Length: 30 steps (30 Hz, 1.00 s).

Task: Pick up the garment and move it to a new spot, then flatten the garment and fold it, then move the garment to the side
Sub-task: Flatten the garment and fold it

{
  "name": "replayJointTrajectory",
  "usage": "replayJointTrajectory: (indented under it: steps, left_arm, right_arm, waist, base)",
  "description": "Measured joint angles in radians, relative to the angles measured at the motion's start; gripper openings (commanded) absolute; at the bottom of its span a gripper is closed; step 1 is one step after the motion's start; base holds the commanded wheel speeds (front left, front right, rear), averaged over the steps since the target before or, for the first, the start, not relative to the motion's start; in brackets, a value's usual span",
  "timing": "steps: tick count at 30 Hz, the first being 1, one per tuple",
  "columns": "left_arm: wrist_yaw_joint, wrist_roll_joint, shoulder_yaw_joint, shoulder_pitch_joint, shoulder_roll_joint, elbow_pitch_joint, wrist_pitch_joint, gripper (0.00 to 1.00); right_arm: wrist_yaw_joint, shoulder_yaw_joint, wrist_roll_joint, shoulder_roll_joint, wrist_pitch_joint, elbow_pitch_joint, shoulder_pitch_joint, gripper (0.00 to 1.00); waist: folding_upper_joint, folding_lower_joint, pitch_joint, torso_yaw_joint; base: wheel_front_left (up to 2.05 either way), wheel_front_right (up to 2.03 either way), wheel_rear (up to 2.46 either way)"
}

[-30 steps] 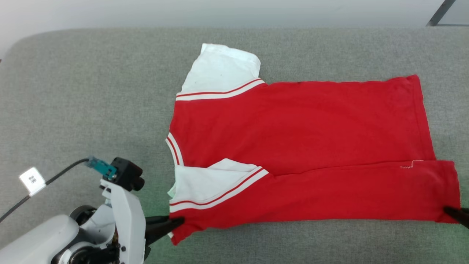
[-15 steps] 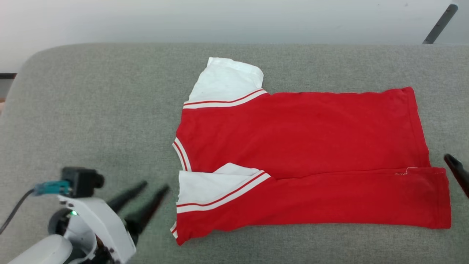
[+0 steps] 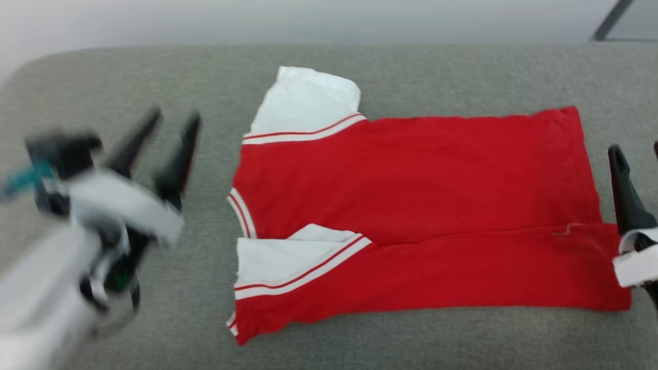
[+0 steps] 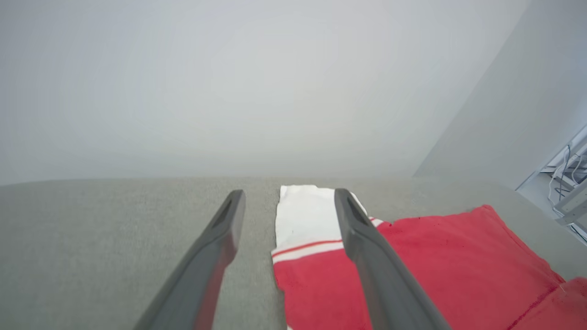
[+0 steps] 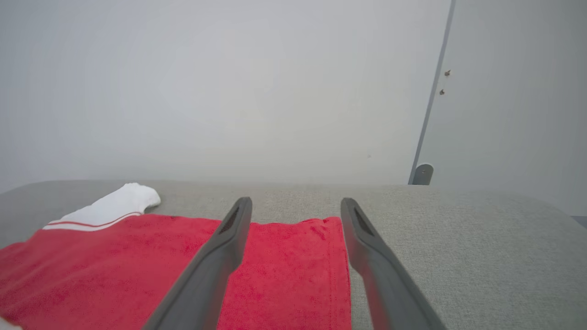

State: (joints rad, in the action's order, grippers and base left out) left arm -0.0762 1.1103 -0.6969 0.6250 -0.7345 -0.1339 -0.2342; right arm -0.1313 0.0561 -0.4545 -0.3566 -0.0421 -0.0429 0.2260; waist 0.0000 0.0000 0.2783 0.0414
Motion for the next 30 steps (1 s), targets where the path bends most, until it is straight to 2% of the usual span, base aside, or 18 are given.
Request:
replayJointTrajectory:
  steps: [4, 11, 18, 23, 27, 30]
  left_arm:
    - [0.045, -0.040, -0.001, 0.189, 0.028, -0.120, 0.058, 1.00]
    - [0.120, -0.113, -0.035, 0.489, 0.046, -0.383, 0.204, 1.00]
    - [0.192, -0.139, -0.131, 0.673, 0.072, -0.626, 0.438, 1.00]
    - [0.204, -0.044, -0.166, 0.727, 0.075, -0.717, 0.694, 1.00]
    - [0.205, 0.013, -0.214, 0.748, 0.034, -0.715, 0.889, 1.00]
    - [0.206, 0.034, -0.226, 0.770, -0.008, -0.712, 0.940, 1.00]
  right_arm:
    - [0.000, -0.019, 0.028, 0.054, 0.068, 0.013, 0.041, 1.00]
    - [0.000, -0.081, 0.057, 0.112, 0.136, 0.035, 0.108, 1.00]
    - [0.000, -0.134, 0.042, 0.136, 0.185, 0.043, 0.156, 1.00]
    - [0.000, -0.179, 0.026, 0.142, 0.189, 0.034, 0.157, 1.00]
    - [0.000, -0.198, 0.021, 0.142, 0.186, 0.024, 0.154, 1.00]
    - [0.000, -0.218, 0.015, 0.143, 0.184, 0.030, 0.153, 1.00]
  waist:
    - [0.0000, 0.0000, 0.028, -0.031]
    - [0.0000, 0.0000, 0.086, -0.118]
    - [0.0000, 0.0000, 0.156, -0.211]
    - [0.0000, 0.0000, 0.203, -0.273]
    - [0.0000, 0.0000, 0.243, -0.311]
    - [0.0000, 0.0001, 0.268, -0.338]
  base:
    - [0.00, 0.00, 0.00]
    - [0.00, 0.00, 0.00]
    - [0.00, 0.00, 0.00]
    - [0.00, 0.00, 0.00]
    - [0.00, 0.00, 0.00]
    - [0.00, 0.00, 0.00]
